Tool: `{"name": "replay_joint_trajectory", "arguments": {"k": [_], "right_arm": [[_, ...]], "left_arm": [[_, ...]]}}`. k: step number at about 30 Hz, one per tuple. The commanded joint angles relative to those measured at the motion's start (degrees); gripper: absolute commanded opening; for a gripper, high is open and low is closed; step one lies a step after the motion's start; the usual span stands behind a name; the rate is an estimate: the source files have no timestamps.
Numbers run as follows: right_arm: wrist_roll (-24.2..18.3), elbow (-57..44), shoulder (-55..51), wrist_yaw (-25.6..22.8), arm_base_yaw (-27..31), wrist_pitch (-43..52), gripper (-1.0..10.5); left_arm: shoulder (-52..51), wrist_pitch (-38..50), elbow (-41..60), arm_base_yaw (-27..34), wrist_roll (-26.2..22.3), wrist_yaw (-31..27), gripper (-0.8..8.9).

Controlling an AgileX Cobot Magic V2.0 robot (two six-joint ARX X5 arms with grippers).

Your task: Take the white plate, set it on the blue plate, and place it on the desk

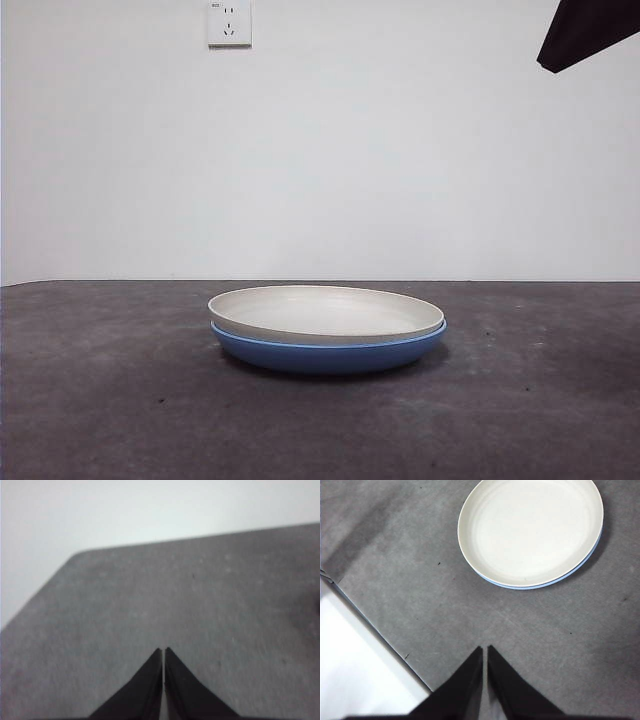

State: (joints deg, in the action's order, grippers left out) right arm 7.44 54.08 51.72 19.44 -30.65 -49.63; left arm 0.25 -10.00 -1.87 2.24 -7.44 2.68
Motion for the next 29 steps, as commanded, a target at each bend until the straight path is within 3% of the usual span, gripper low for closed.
{"name": "replay_joint_trajectory", "arguments": {"k": [1, 5, 29], "right_arm": [[-0.42, 0.44, 0.22, 0.02, -0.35, 0.52, 0.1], [-0.42, 0.44, 0.22, 0.02, -0.35, 0.52, 0.1], [-0.48, 0.44, 0.22, 0.02, -0.35, 0.50, 0.1]], "left_arm": [[-0.09, -0.68, 1.20, 0.09, 1.62, -0.24, 0.09], [-0.09, -0.70, 1.20, 0.09, 4.04, -0.24, 0.09], [-0.09, -0.72, 1.20, 0.09, 4.04, -0.22, 0.09]]}}
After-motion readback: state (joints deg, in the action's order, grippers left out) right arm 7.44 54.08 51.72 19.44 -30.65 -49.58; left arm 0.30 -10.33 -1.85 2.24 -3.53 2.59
